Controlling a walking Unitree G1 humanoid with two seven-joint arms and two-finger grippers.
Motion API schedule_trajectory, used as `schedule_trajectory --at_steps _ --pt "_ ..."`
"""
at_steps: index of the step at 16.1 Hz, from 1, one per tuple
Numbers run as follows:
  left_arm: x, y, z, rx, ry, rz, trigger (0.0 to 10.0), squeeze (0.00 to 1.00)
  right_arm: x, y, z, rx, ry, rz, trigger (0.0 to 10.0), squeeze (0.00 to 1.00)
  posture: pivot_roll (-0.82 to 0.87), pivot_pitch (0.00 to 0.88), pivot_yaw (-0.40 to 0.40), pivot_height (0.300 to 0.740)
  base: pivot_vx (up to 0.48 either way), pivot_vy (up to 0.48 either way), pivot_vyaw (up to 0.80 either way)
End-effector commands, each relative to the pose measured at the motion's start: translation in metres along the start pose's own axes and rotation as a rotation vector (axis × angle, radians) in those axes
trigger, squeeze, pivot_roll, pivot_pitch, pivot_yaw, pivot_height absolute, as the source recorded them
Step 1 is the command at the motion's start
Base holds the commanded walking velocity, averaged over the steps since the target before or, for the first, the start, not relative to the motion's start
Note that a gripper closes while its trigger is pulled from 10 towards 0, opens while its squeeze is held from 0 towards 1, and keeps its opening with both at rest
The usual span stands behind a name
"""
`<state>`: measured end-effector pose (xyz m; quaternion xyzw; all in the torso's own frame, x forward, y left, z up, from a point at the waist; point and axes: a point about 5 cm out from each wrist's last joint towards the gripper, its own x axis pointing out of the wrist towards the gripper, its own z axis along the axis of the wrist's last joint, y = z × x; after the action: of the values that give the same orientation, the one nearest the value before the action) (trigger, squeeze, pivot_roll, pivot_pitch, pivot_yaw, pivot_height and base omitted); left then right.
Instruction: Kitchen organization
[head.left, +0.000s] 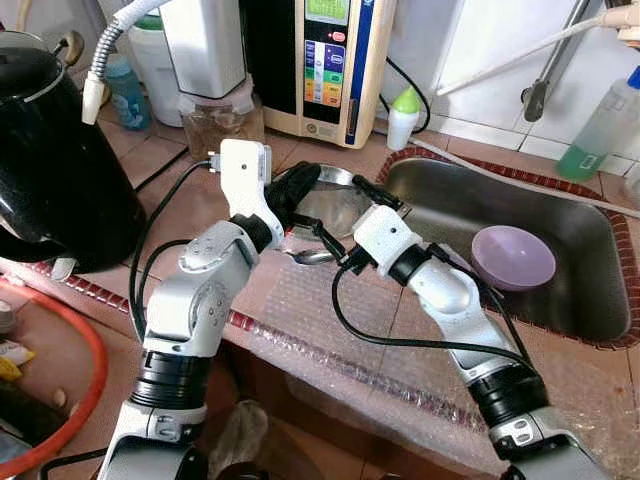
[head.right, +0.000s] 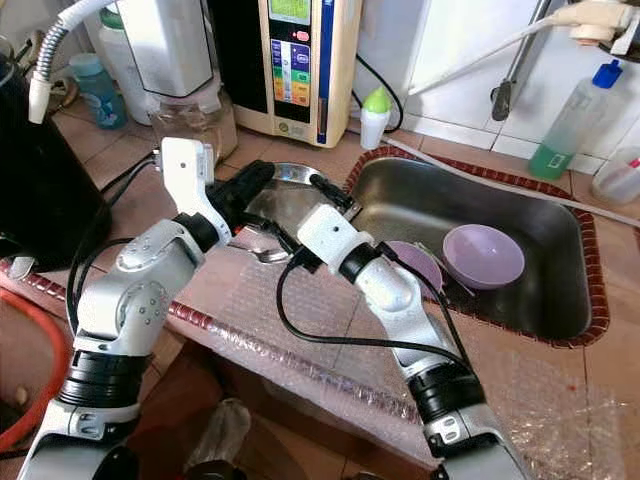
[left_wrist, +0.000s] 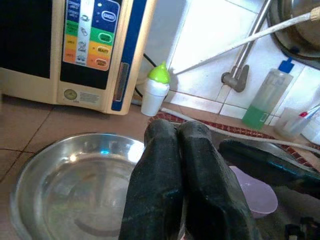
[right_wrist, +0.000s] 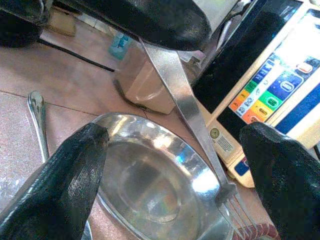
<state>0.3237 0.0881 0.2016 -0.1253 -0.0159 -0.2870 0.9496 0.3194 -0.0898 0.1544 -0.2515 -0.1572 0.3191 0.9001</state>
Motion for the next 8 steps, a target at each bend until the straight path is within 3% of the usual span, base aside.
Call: schedule_trajectory --at_steps 1,7,8 --pt "0.0 -0.003 0.008 0.035 -0.018 -0.012 0.0 0.0 0.002 -0.004 0.002 -0.01 -0.012 -0.017 10.0 0.0 0.06 0.0 0.015 0.74 0.0 0.0 0.0" --pt "-0.002 -0.016 0.01 0.054 0.008 -0.104 0.0 0.0 0.009 -0.008 0.001 -0.038 -0.018 -0.073 9.7 0.0 0.06 0.0 0.015 0.74 0.0 0.0 0.0" --pt "-0.002 -0.02 0.009 0.051 0.022 -0.13 0.0 0.0 0.01 -0.01 0.0 -0.055 -0.012 -0.086 0.0 0.0 0.06 0.0 0.016 0.74 0.0 0.0 0.0"
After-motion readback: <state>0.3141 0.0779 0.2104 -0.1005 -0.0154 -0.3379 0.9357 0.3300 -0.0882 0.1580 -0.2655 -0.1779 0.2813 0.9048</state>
